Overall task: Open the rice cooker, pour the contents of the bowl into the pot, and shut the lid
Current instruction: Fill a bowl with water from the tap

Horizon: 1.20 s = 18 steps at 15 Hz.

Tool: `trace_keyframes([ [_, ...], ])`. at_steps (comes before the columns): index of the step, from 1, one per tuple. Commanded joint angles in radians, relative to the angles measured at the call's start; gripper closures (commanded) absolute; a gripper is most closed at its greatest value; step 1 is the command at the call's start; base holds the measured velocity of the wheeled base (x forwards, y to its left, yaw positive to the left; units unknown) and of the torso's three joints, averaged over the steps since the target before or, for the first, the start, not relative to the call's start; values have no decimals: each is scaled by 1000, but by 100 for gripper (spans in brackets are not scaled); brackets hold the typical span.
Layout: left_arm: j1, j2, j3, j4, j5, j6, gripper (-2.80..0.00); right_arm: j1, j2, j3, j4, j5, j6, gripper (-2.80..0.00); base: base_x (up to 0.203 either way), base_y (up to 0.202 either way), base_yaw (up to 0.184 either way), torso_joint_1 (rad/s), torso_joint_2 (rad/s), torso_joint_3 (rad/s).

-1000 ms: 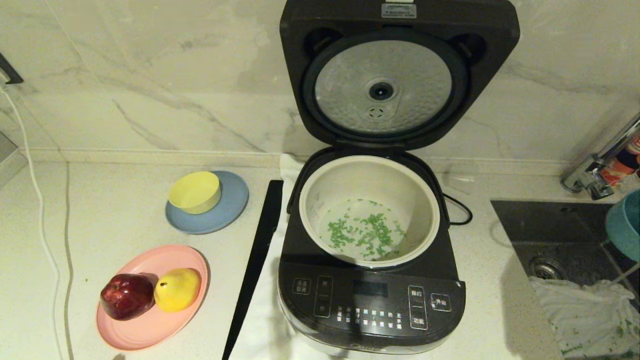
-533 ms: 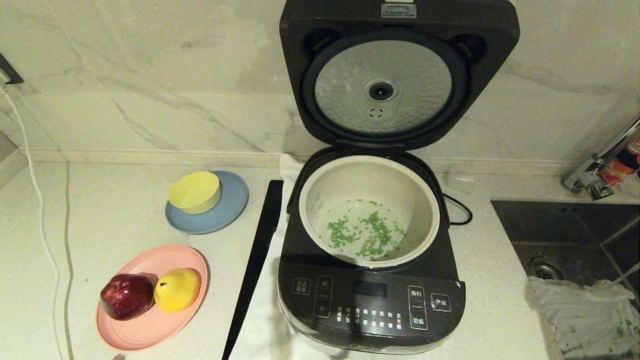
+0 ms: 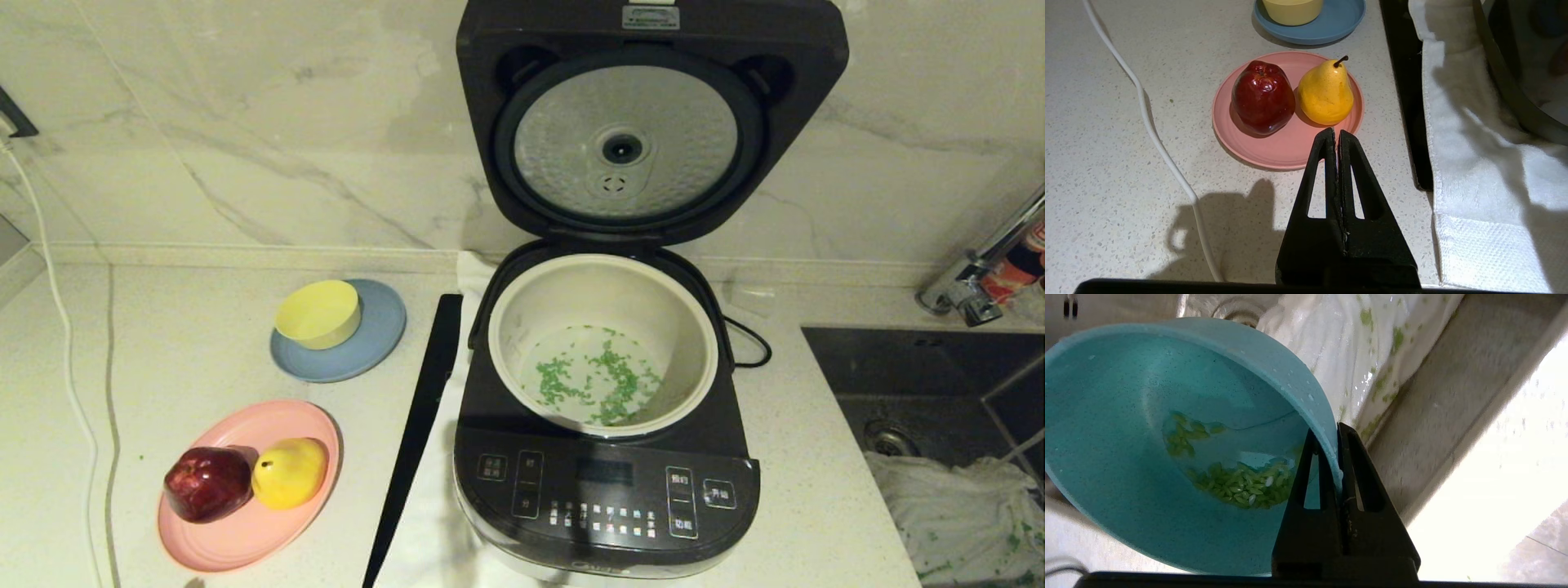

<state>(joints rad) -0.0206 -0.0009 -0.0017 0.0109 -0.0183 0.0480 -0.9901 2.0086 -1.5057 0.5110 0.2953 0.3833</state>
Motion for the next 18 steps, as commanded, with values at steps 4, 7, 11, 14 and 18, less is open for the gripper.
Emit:
trace_keyframes([
  [4,1,-1,0,0,0,1,0,-5,90,-99,4,7,24,0,0,0,0,0,0,0],
  [7,1,-1,0,0,0,1,0,-5,128,-163,6,7,40,0,0,0,0,0,0,0],
  [11,-1,-1,0,0,0,1,0,-2,170,-224,7,8,76,0,0,0,0,0,0,0],
  [14,1,-1,0,0,0,1,0,-2,191,-255,9,8,83,0,0,0,0,0,0,0],
  [18,-1,-1,0,0,0,1,0,6,227,-324,23,10,117,0,0,0,0,0,0,0],
])
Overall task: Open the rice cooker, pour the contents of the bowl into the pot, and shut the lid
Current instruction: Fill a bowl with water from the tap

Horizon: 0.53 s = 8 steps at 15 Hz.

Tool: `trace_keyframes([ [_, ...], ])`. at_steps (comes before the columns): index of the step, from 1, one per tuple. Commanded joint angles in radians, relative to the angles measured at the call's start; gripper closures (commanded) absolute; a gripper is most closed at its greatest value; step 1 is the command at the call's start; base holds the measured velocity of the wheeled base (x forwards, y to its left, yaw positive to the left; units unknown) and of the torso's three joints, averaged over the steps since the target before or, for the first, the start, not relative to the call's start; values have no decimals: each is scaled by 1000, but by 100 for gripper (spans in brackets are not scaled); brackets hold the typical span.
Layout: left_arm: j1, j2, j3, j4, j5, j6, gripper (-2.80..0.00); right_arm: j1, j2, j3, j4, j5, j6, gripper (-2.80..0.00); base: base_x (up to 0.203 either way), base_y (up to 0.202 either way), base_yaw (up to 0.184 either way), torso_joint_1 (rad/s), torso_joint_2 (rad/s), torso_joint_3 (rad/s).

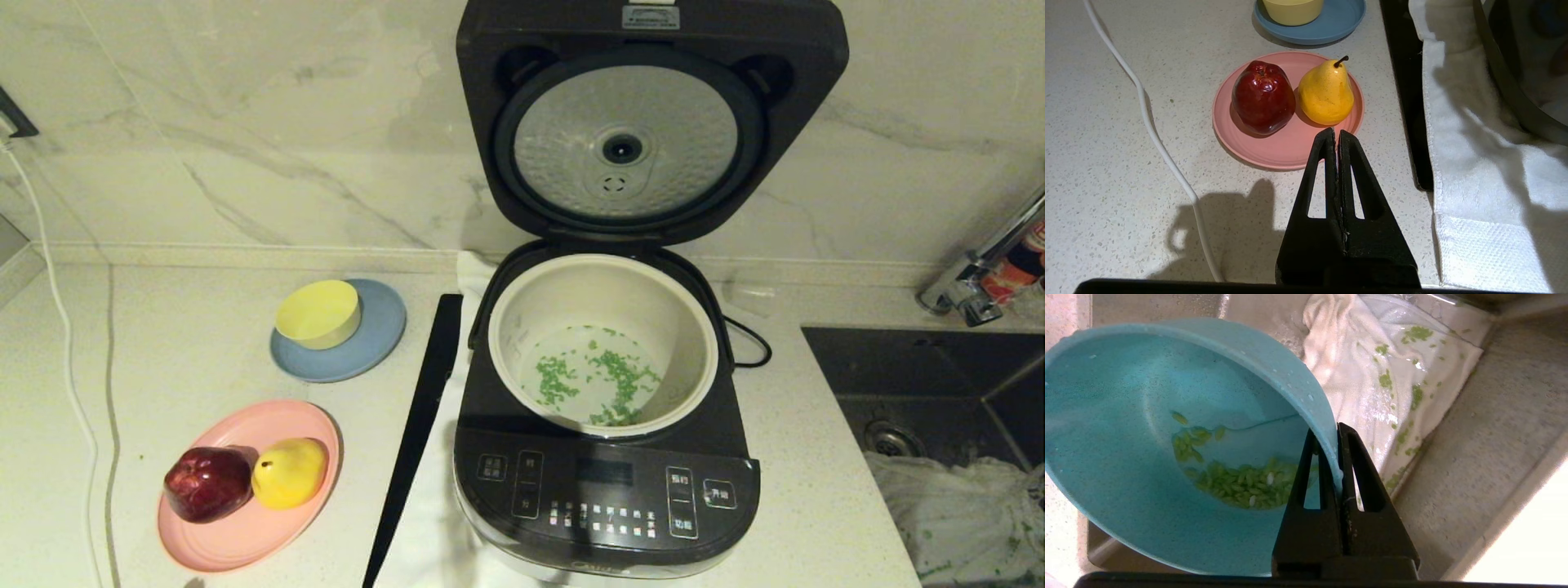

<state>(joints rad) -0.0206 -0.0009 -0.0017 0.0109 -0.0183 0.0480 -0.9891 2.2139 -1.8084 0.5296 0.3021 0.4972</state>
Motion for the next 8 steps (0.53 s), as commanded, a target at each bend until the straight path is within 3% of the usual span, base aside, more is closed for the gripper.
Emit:
trace_keyframes([
  [1,-1,-1,0,0,0,1,0,9,32,-30,4,3,6,0,0,0,0,0,0,0],
  [8,0,-1,0,0,0,1,0,26,62,-65,6,3,34,0,0,0,0,0,0,0],
])
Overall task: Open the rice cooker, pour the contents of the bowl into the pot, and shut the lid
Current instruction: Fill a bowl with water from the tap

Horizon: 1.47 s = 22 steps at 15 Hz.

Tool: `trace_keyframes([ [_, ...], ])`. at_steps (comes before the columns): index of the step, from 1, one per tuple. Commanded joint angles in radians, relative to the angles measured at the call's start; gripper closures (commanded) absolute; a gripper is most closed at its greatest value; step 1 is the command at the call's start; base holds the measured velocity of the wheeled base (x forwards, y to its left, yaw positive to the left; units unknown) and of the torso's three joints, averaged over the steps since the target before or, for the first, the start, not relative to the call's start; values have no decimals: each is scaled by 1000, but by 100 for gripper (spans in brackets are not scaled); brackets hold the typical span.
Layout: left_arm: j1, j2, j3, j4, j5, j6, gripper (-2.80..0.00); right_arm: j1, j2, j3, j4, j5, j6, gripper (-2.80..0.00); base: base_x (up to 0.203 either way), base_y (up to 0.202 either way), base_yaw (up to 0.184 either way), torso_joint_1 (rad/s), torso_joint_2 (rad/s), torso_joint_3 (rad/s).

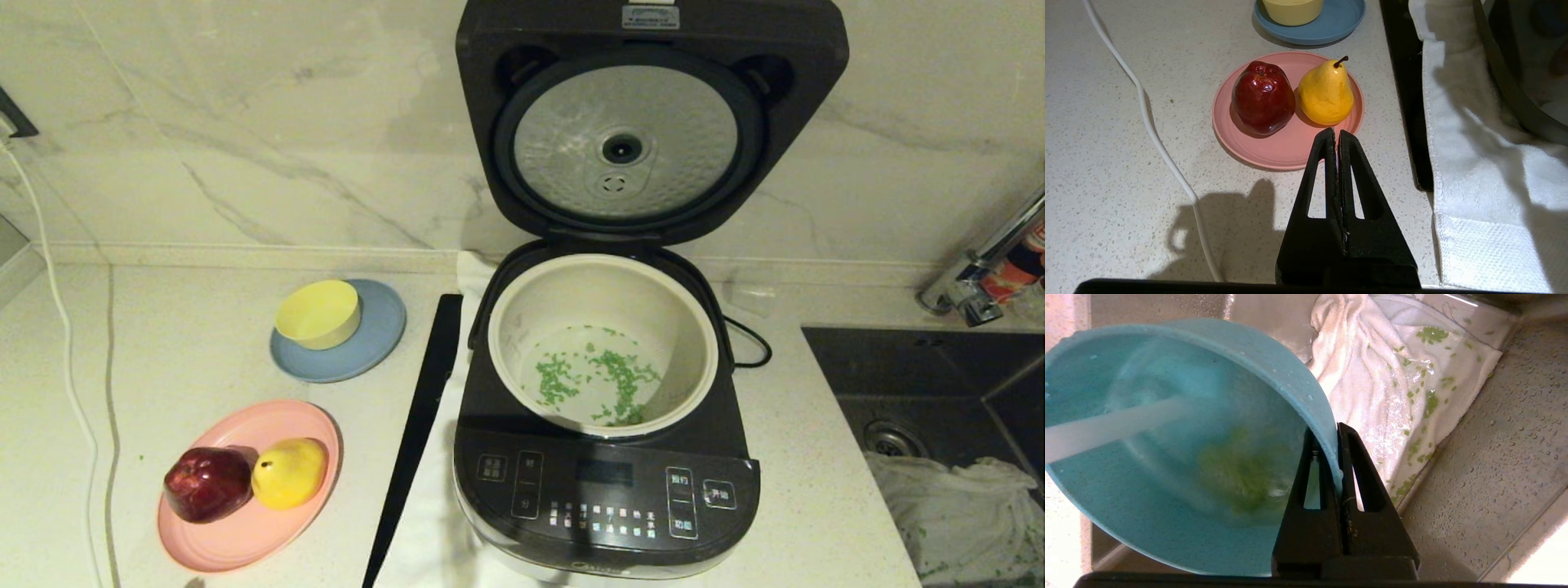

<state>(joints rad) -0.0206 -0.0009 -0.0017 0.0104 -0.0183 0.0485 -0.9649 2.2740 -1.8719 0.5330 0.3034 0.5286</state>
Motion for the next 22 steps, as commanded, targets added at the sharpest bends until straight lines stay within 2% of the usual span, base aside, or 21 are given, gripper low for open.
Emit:
trace_keyframes([
  [1,1,-1,0,0,0,1,0,2,1,-3,2,2,2,0,0,0,0,0,0,0],
  [6,-1,-1,0,0,0,0,0,8,-2,-3,8,2,3,0,0,0,0,0,0,0],
  [10,0,-1,0,0,0,0,0,23,-62,18,93,2,-10,0,0,0,0,0,0,0],
  [12,1,-1,0,0,0,1,0,51,-127,69,151,4,-37,0,0,0,0,0,0,0],
  [14,-1,-1,0,0,0,1,0,91,-228,181,171,0,-90,0,0,0,0,0,0,0],
  [17,1,-1,0,0,0,0,0,201,-401,339,176,-5,-141,0,0,0,0,0,0,0],
  [20,1,-1,0,0,0,-1,0,359,-544,448,201,-16,-156,0,0,0,0,0,0,0],
  [22,1,-1,0,0,0,1,0,481,-627,490,229,-63,-157,0,0,0,0,0,0,0],
])
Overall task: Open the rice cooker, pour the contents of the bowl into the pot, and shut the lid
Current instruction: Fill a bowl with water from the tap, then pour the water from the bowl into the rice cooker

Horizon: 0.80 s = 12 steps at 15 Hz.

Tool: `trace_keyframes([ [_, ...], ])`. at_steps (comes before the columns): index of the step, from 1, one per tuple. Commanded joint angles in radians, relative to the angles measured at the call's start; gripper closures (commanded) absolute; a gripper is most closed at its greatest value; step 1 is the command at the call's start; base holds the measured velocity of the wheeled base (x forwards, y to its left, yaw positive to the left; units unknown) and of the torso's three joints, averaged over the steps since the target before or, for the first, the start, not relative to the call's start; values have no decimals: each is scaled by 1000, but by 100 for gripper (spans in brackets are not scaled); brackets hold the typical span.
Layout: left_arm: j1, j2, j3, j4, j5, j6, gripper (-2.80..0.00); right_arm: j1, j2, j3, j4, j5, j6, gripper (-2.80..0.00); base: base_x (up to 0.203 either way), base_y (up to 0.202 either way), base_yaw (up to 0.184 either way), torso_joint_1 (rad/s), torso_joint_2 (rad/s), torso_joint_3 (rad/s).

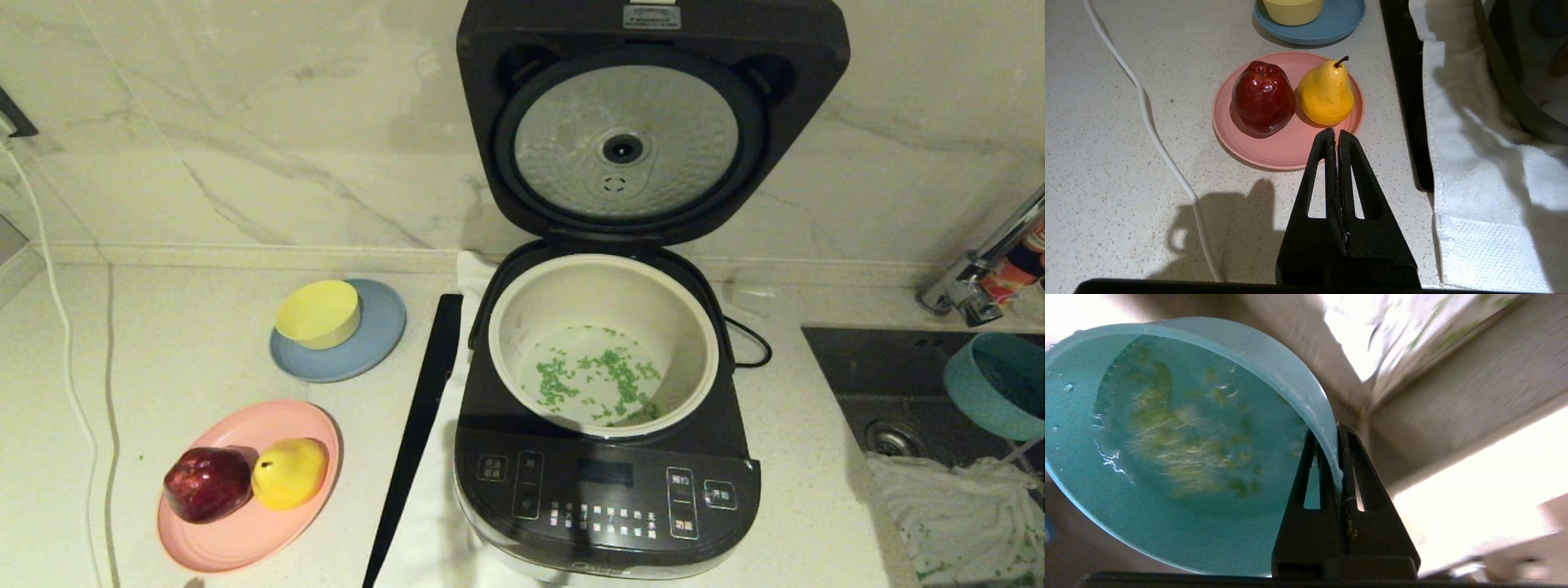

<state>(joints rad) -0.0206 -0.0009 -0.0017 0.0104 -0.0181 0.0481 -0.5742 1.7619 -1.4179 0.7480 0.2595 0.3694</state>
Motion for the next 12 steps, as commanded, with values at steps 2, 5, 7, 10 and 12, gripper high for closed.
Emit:
trace_keyframes([
  [2,1,-1,0,0,0,0,0,232,-197,56,34,-78,6,0,0,0,0,0,0,0],
  [5,0,-1,0,0,0,1,0,465,-271,36,103,-174,26,0,0,0,0,0,0,0],
  [7,-1,-1,0,0,0,1,0,614,-293,-17,163,-227,73,0,0,0,0,0,0,0],
  [10,0,-1,0,0,0,1,0,814,-286,-161,279,-282,157,0,0,0,0,0,0,0],
  [12,0,-1,0,0,0,0,0,935,-256,-265,356,-307,205,0,0,0,0,0,0,0],
])
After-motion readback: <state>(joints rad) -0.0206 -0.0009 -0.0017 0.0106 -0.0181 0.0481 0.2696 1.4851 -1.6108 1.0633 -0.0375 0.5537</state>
